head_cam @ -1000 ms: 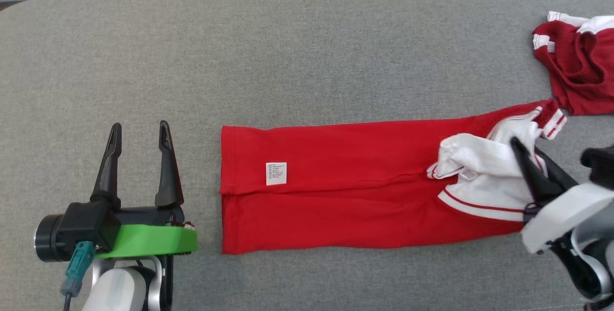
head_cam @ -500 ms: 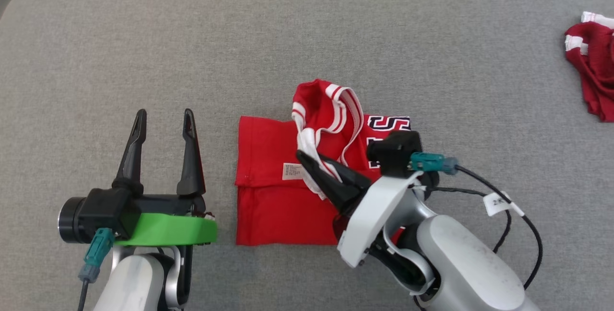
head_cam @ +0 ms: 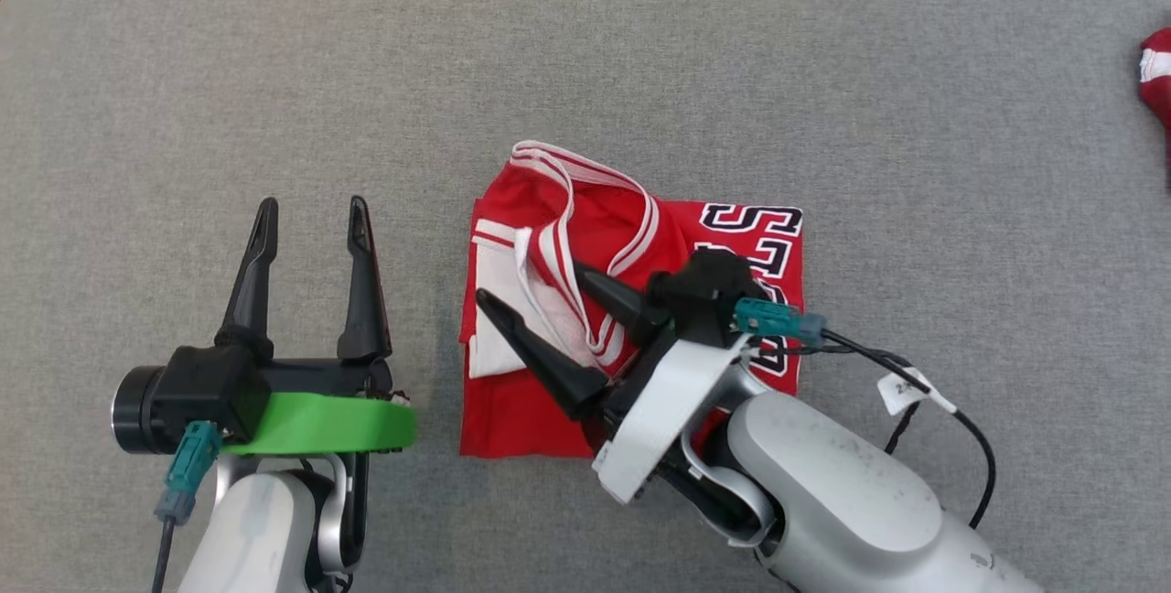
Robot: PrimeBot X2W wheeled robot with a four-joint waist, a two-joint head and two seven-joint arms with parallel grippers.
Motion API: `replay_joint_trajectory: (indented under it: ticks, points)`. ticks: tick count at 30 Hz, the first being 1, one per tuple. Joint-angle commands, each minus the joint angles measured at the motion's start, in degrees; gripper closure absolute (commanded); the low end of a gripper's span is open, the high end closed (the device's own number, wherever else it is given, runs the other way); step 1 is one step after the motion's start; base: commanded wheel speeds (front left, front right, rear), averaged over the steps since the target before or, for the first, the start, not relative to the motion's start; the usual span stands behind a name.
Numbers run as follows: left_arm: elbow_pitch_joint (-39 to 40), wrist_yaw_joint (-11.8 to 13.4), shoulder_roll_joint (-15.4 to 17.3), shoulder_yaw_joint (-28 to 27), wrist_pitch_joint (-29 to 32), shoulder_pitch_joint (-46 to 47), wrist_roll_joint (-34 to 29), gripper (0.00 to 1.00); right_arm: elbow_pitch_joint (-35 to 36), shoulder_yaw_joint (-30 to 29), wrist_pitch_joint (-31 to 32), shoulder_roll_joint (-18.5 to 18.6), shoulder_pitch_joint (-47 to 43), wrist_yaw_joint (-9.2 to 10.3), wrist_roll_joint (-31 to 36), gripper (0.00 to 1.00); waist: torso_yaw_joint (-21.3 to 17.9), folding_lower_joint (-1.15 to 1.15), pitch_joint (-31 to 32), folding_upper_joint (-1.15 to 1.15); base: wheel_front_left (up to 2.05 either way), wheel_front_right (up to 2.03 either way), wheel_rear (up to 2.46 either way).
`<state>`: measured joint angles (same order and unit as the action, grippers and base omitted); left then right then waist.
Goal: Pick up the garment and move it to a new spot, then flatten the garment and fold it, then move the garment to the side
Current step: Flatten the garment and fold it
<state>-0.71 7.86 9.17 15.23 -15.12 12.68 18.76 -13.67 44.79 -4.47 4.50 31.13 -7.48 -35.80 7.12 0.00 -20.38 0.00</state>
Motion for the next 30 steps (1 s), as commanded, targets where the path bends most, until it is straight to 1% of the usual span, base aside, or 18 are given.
replay_joint_trajectory:
  ticks: [1, 3, 5, 8, 12, 16, 19, 23, 30]
  points:
    - [-0.2, -0.26, -0.29, -0.31, 0.02, 0.63, -0.48, 0.0, 1.24, 0.4, -2.48, 1.43, 1.38, -0.02, 0.23, 0.0, -0.5, 0.0, 0.2, 0.0, 0.0, 0.0, 0.0]
    - [-0.34, -0.26, -0.22, -0.76, 0.02, 0.41, -0.77, 0.0, 3.04, 0.58, -5.39, 2.88, 1.95, -0.02, 0.61, 0.0, -1.04, 0.0, 0.38, 0.0, 0.0, 0.0, 0.0]
    - [-0.39, -0.35, -0.2, -1.1, 0.02, -0.09, -1.0, 0.0, 5.06, -1.14, -7.54, 4.67, 2.01, -0.02, 1.43, 0.0, -1.59, 0.0, 0.66, 0.0, 0.0, 0.0, 0.0]
    - [-0.21, -0.38, 0.0, -1.64, 0.02, -0.81, -1.22, 0.0, 7.59, -3.59, -8.3, 7.06, 0.2, -0.02, 2.0, 0.0, -2.59, 0.0, 0.88, 0.0, 0.0, 0.0, 0.0]
    - [-0.26, -0.57, 0.25, -2.1, 0.02, -1.39, -1.5, 0.0, 11.42, -6.52, -6.32, 9.88, -3.01, -0.02, 2.38, 0.0, -3.47, 0.0, 1.07, 0.0, 0.0, 0.0, 0.0]
    - [-0.3, -0.59, 0.46, -2.5, 0.02, -1.56, -1.77, 0.0, 14.83, -9.87, -3.91, 11.52, -7.73, -0.02, 3.8, 0.0, -4.47, 0.0, 1.28, 0.0, 0.0, 0.0, 0.0]
    - [-0.28, -0.57, 0.62, -2.55, 0.02, -1.62, -1.83, 0.0, 17.01, -12.27, -2.38, 12.31, -10.83, -0.02, 5.29, 0.0, -4.97, 0.0, 1.45, 0.0, 0.0, 0.0, 0.0]
    - [-0.23, -0.47, 0.97, -2.79, 0.02, -2.03, -1.9, 0.0, 19.65, -17.76, -1.93, 12.51, -15.94, -0.02, 7.19, 0.0, -5.8, 0.0, 1.9, 0.0, 0.0, 0.0, 0.0]
    - [-0.03, 0.28, 2.38, -3.18, 0.69, -3.69, -2.08, 0.0, 22.65, -32.54, -1.53, 10.96, -25.56, -0.02, 10.6, 0.0, -7.78, 0.0, 3.26, 0.0, 0.0, 0.0, 0.0]
